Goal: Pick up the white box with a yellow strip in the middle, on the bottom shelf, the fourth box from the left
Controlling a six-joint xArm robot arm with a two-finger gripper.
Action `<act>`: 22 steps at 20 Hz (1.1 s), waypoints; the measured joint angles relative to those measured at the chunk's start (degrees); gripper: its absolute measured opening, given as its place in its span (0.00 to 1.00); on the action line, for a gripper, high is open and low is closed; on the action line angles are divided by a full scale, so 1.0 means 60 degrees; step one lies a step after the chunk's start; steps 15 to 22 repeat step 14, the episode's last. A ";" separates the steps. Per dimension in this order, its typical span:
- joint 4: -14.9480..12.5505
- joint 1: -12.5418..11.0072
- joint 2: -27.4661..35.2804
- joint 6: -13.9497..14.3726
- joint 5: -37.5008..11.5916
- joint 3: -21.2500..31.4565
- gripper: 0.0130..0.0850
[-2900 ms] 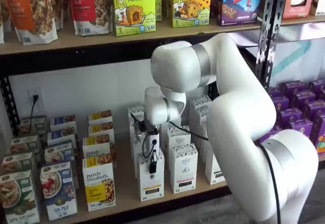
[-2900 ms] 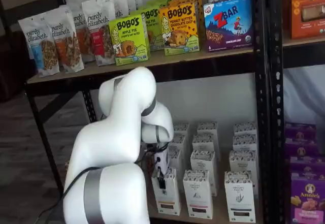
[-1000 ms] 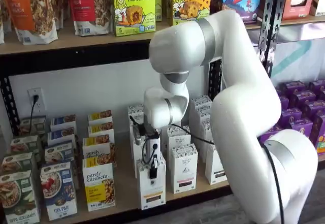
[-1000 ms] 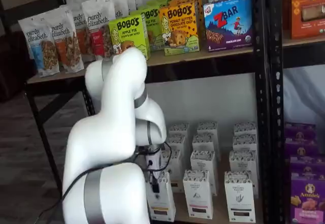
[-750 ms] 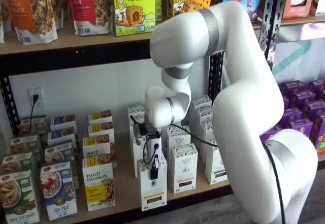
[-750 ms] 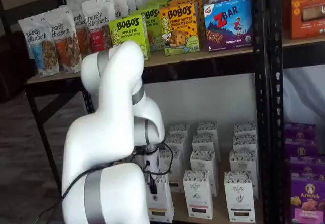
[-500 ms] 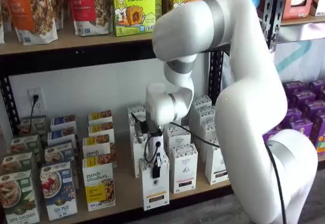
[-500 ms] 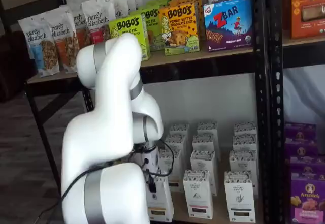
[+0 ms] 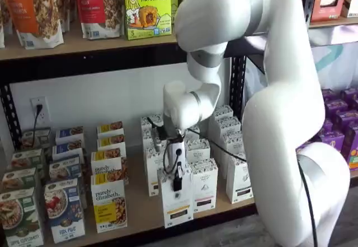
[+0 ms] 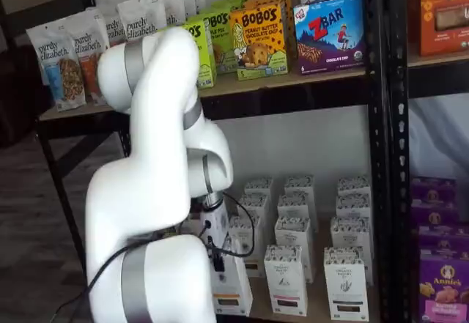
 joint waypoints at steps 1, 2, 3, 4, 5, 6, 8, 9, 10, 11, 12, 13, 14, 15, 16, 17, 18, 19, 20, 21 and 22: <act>-0.0037 -0.0016 -0.0183 0.0019 0.0043 0.0154 0.50; -0.0041 -0.0028 -0.0319 0.0011 0.0091 0.0260 0.50; -0.0022 -0.0042 -0.0472 -0.0022 0.0167 0.0375 0.50; 0.0068 -0.0058 -0.0669 -0.0115 0.0319 0.0498 0.50; 0.0218 -0.0081 -0.0905 -0.0272 0.0461 0.0649 0.50; 0.0285 -0.0091 -0.0999 -0.0343 0.0505 0.0706 0.50; 0.0399 -0.0120 -0.1261 -0.0471 0.0590 0.0876 0.50; 0.0429 -0.0135 -0.1375 -0.0511 0.0630 0.0945 0.50; 0.0473 -0.0160 -0.1532 -0.0573 0.0691 0.1035 0.50; 0.0554 -0.0187 -0.1699 -0.0671 0.0767 0.1121 0.50; 0.0607 -0.0203 -0.1804 -0.0732 0.0822 0.1176 0.50; 0.0643 -0.0217 -0.1910 -0.0776 0.0883 0.1227 0.50; 0.0638 -0.0227 -0.2000 -0.0778 0.0944 0.1272 0.50; 0.0638 -0.0227 -0.2000 -0.0778 0.0944 0.1272 0.50; 0.0638 -0.0227 -0.2000 -0.0778 0.0944 0.1272 0.50; 0.0638 -0.0227 -0.2000 -0.0778 0.0944 0.1272 0.50; 0.0638 -0.0227 -0.2000 -0.0778 0.0944 0.1272 0.50; 0.0638 -0.0227 -0.2000 -0.0778 0.0944 0.1272 0.50; 0.0638 -0.0227 -0.2000 -0.0778 0.0944 0.1272 0.50; 0.0638 -0.0227 -0.2000 -0.0778 0.0944 0.1272 0.50; 0.0638 -0.0227 -0.2000 -0.0778 0.0944 0.1272 0.50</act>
